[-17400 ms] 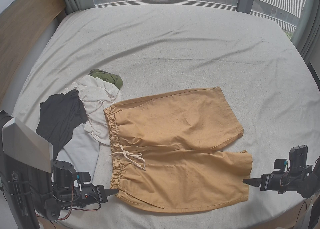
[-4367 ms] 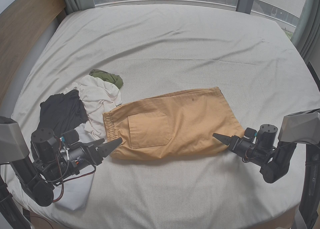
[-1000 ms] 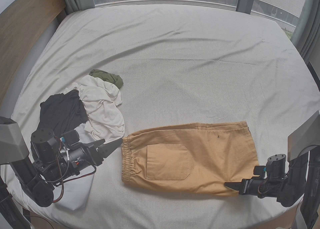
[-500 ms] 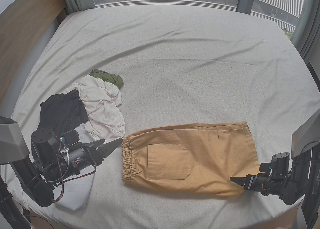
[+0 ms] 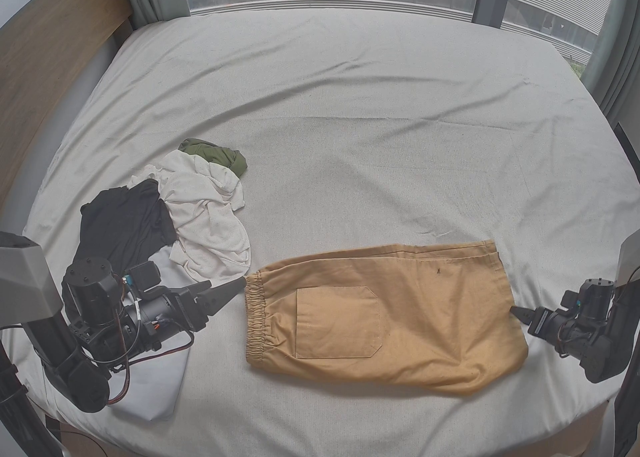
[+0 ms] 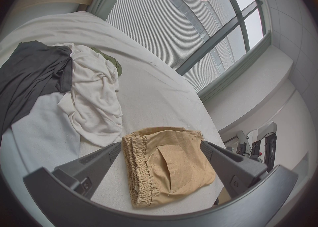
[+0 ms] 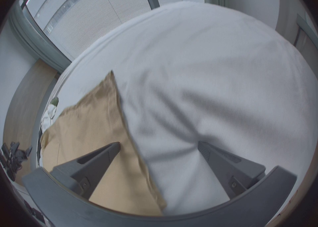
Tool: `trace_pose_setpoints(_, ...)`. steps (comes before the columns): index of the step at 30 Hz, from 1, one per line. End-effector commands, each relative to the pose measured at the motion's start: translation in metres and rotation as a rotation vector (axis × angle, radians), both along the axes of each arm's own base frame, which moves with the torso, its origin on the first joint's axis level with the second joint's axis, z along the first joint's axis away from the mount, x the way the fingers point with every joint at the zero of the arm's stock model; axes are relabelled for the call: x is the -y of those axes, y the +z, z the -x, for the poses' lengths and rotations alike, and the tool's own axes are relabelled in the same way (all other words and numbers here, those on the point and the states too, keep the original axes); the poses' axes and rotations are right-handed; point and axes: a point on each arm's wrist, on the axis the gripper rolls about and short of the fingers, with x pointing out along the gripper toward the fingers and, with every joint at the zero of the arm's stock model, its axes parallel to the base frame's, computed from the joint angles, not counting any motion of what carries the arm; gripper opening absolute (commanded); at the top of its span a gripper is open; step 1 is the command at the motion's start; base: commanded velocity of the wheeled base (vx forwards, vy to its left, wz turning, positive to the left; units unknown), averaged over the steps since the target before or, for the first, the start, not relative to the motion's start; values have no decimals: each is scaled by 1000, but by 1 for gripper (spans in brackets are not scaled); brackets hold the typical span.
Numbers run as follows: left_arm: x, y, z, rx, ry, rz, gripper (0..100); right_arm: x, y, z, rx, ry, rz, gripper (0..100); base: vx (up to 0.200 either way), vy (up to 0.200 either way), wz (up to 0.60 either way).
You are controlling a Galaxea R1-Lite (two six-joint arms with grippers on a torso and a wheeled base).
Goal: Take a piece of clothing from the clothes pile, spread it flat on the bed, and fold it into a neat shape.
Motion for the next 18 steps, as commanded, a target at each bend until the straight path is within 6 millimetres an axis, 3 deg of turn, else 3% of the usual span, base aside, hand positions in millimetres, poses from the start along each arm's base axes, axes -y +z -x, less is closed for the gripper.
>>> trace_pose_setpoints(1, 1, -8, -2, -33, 2, -1, 100, 3, 25, -9, 133, 10, 14, 100, 0, 0, 0)
trace_pose_setpoints(3, 1, -9, -2, -40, 1, -3, 100, -4, 46, -16, 235, 83, 6, 100, 0, 0, 0)
trace_pose_setpoints(8, 1, -8, 0, -38, -3, 1, 100, -19, 74, -22, 359, 201, -7, 100, 0, 0, 0)
trace_pose_setpoints(18, 1, -10, 0, -50, -3, -3, 100, -44, 106, -29, 509, 406, -32, 100, 0, 0, 0)
